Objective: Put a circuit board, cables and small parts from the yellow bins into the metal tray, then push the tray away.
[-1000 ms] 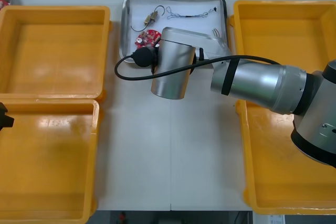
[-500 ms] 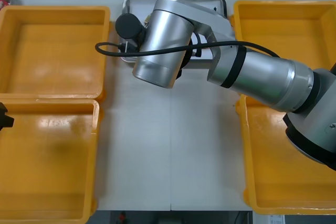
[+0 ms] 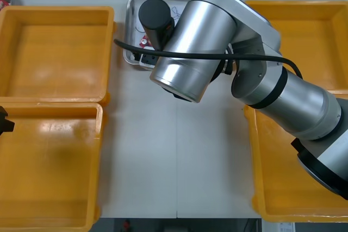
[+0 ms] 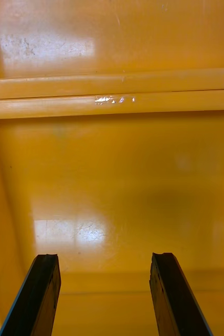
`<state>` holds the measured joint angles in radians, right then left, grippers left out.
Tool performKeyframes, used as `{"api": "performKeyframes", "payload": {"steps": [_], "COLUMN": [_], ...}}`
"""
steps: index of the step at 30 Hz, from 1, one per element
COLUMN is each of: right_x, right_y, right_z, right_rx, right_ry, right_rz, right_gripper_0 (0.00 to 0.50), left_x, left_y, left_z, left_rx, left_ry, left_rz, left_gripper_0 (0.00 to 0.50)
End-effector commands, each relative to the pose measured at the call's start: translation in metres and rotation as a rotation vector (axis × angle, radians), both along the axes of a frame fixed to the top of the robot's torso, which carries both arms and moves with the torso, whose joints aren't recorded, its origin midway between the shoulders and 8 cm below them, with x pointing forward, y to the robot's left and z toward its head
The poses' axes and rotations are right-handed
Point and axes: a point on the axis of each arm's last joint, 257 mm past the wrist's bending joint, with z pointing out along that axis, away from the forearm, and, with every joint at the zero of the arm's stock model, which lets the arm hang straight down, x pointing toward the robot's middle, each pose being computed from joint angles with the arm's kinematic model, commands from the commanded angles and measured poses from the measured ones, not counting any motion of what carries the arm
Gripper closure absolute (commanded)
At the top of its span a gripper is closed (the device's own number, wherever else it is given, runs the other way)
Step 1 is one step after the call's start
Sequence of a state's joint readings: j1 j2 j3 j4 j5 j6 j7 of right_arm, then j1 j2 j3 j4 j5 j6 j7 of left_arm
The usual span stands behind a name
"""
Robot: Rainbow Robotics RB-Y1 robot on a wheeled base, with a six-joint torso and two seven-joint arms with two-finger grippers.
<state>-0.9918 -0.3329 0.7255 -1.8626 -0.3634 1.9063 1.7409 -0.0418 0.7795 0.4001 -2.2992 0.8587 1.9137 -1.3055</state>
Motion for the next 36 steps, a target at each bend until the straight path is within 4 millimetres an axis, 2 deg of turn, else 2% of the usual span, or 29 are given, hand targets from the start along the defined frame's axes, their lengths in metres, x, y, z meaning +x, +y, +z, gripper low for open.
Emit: {"api": "performKeyframes", "payload": {"steps": [1, 5, 9, 12, 13, 16, 25, 31, 36], "right_x": [-0.016, -0.021, -0.023, -0.026, -0.026, -0.029, -0.028, -0.034, -0.040], "right_y": [0.015, 0.013, 0.003, -0.017, -0.017, -0.039, -0.077, -0.120, -0.170], "right_z": [0.016, 0.023, 0.029, 0.027, 0.027, 0.023, 0.041, 0.041, 0.042], "right_rx": [0.207, 0.329, 0.436, 0.521, 0.521, 0.600, 0.798, 0.875, 0.883], "right_ry": [-0.003, -0.005, -0.008, -0.001, -0.001, 0.025, 0.091, 0.124, 0.095], "right_rz": [-0.076, -0.148, -0.229, -0.322, -0.322, -0.411, -0.588, -0.704, -0.782], "right_gripper_0": [0.000, 0.000, 0.000, 0.000, 0.000, 0.000, 0.000, 0.000, 0.000], "left_x": [-0.007, -0.007, -0.007, -0.007, -0.007, -0.007, -0.007, -0.007, -0.007], "left_y": [0.009, 0.009, 0.009, 0.009, 0.009, 0.009, 0.009, 0.009, 0.009], "left_z": [0.008, 0.008, 0.008, 0.008, 0.008, 0.008, 0.008, 0.008, 0.008], "left_rx": [0.050, 0.050, 0.050, 0.050, 0.050, 0.050, 0.050, 0.050, 0.050], "left_ry": [0.001, 0.001, 0.001, 0.001, 0.001, 0.001, 0.001, 0.001, 0.001], "left_rz": [-0.009, -0.009, -0.009, -0.009, -0.009, -0.009, -0.009, -0.009, -0.009], "left_gripper_0": [0.000, 0.000, 0.000, 0.000, 0.000, 0.000, 0.000, 0.000, 0.000]}}
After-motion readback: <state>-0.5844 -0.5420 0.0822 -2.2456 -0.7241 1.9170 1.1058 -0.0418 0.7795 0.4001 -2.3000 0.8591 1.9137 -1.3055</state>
